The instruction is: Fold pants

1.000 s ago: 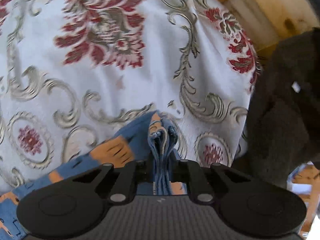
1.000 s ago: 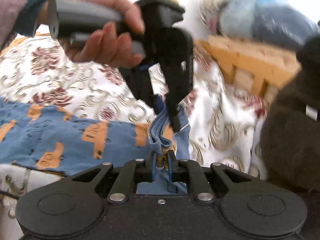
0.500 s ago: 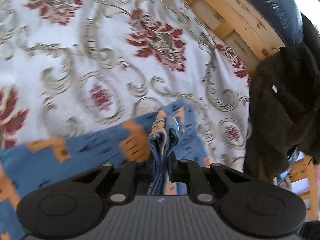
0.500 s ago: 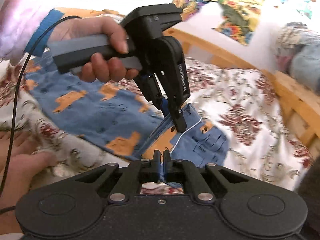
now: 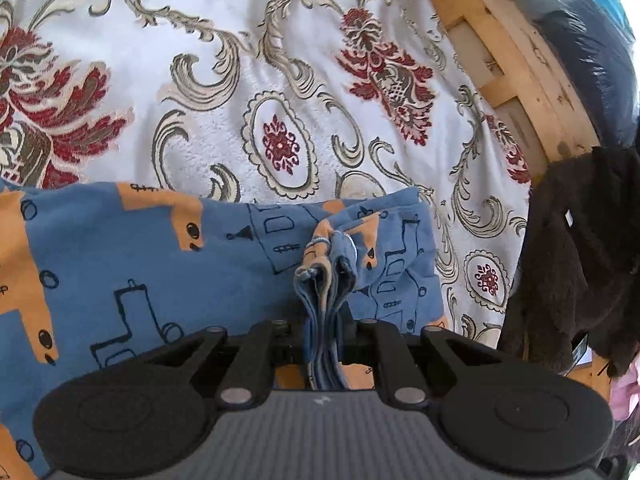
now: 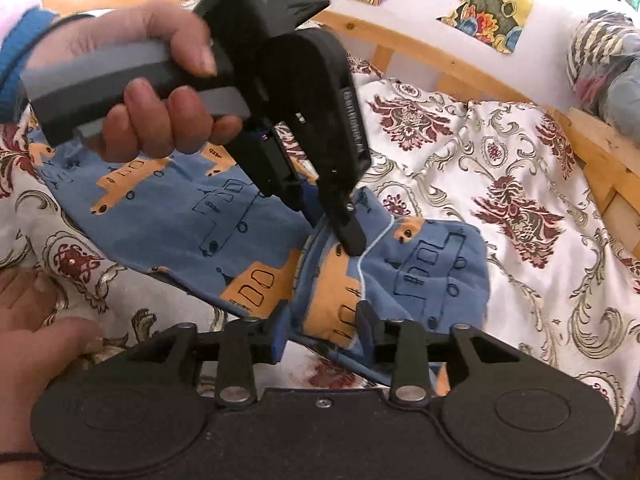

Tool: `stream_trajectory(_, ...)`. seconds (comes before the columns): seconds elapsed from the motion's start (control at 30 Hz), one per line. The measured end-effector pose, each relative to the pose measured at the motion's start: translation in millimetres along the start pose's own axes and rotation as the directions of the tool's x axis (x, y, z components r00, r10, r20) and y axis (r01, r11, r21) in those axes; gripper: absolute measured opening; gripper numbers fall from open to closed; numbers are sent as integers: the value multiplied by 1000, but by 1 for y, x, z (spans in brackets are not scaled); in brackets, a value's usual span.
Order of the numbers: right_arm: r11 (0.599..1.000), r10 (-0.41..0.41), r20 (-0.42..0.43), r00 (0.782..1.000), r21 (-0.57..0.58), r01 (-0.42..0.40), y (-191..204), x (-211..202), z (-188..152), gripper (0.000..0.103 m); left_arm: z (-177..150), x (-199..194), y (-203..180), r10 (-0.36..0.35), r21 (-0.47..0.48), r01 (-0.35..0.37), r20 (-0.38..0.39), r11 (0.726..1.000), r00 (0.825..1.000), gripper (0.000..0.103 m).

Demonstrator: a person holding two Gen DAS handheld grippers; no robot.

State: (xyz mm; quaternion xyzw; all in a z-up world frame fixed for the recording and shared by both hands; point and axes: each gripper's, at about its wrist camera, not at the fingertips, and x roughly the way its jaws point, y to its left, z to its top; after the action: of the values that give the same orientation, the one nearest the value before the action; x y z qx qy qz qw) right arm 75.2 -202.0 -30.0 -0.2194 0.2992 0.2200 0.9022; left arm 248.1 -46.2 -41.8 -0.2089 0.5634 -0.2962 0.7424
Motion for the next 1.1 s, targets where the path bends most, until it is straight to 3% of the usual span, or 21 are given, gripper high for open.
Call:
stream_trajectory(0.03, 1000, -8, -8, 1000, -16, 8, 4, 3, 1, 52, 1, 0, 1, -1, -19, 1, -8, 1000, 1000, 12)
stream_trajectory(0.13, 997, -49, -29, 998, -64, 47, 16, 14, 2, 56, 4, 1, 3, -3, -66, 2, -23, 998, 1000, 12)
stream_trajectory(0.27, 992, -106, -47, 993, -81, 102, 21, 21, 2, 37, 4, 0, 3, 6, -90, -9, -30, 996, 1000, 12)
stream_trajectory(0.3, 992, -108, -45, 993, -77, 104, 20, 20, 1, 25, 4, -1, 3, 3, -99, -7, -33, 995, 999, 12)
stream_trajectory(0.37, 989, -123, -29, 992, -90, 120, 19, 14, 2, 22, 3, -5, 4, -8, -111, 4, -37, 994, 999, 12)
stream_trajectory(0.7, 993, 13, 20, 1000, -119, -11, 37, -14, 29, 20, -11, -41, 25, -11, -95, 6, -44, 995, 999, 12)
stream_trajectory(1.1, 975, 147, -29, 989, -162, -149, 76, -2, 43, 20, -39, -70, 67, 9, -64, -9, -1, 998, 1000, 12)
